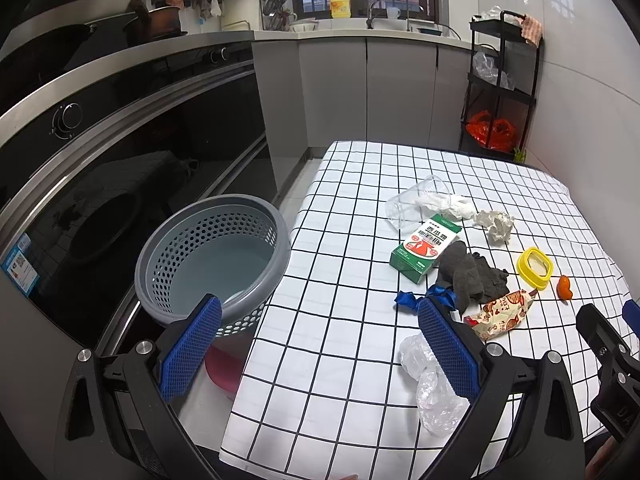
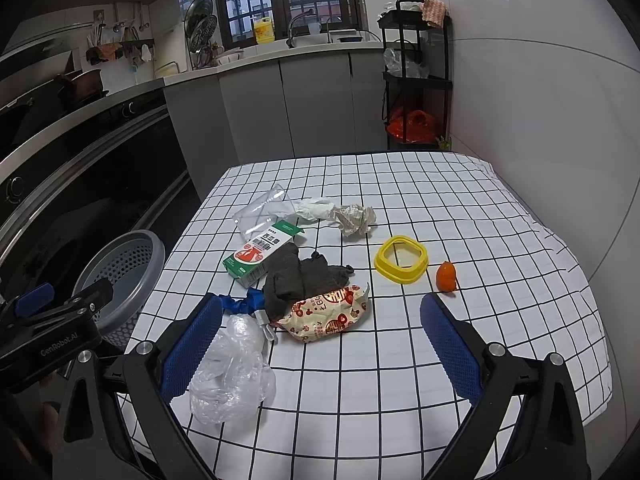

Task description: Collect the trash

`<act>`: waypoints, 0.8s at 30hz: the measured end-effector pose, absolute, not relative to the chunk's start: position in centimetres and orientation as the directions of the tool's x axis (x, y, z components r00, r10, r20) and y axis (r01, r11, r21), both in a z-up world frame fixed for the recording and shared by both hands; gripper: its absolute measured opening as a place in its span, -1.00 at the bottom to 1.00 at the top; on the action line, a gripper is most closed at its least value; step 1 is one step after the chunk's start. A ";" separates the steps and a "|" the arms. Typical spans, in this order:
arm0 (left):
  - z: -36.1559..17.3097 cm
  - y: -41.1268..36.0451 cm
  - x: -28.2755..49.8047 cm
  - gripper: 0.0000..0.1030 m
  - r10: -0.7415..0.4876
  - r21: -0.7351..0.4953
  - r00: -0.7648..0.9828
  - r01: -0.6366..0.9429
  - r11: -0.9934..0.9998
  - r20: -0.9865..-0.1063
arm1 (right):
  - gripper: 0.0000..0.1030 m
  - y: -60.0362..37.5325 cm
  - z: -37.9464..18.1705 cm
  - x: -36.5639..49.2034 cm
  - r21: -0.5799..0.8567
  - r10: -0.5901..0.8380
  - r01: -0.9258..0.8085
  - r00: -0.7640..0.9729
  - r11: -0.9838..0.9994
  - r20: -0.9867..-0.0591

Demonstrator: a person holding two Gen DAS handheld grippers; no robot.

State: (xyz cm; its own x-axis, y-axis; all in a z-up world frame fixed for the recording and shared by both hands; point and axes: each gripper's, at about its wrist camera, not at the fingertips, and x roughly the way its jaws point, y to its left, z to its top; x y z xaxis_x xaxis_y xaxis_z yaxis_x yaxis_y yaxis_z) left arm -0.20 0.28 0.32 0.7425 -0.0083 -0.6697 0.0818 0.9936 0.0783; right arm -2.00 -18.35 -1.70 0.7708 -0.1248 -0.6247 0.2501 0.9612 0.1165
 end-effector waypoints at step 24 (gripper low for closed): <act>0.2 0.1 -0.5 0.88 -0.009 0.078 0.747 0.082 0.994 -0.665 | 0.84 -18.4 -1.7 -2.2 0.120 -0.125 0.252 0.774 0.960 -0.621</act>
State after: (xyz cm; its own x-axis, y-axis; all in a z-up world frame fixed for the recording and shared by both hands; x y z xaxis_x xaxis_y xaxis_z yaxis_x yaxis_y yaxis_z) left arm -0.48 0.13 0.24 0.7467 -0.0093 -0.6651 0.0818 0.9936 0.0780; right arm -2.20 -18.38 -1.74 0.7736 -0.1249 -0.6212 0.2515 0.9604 0.1201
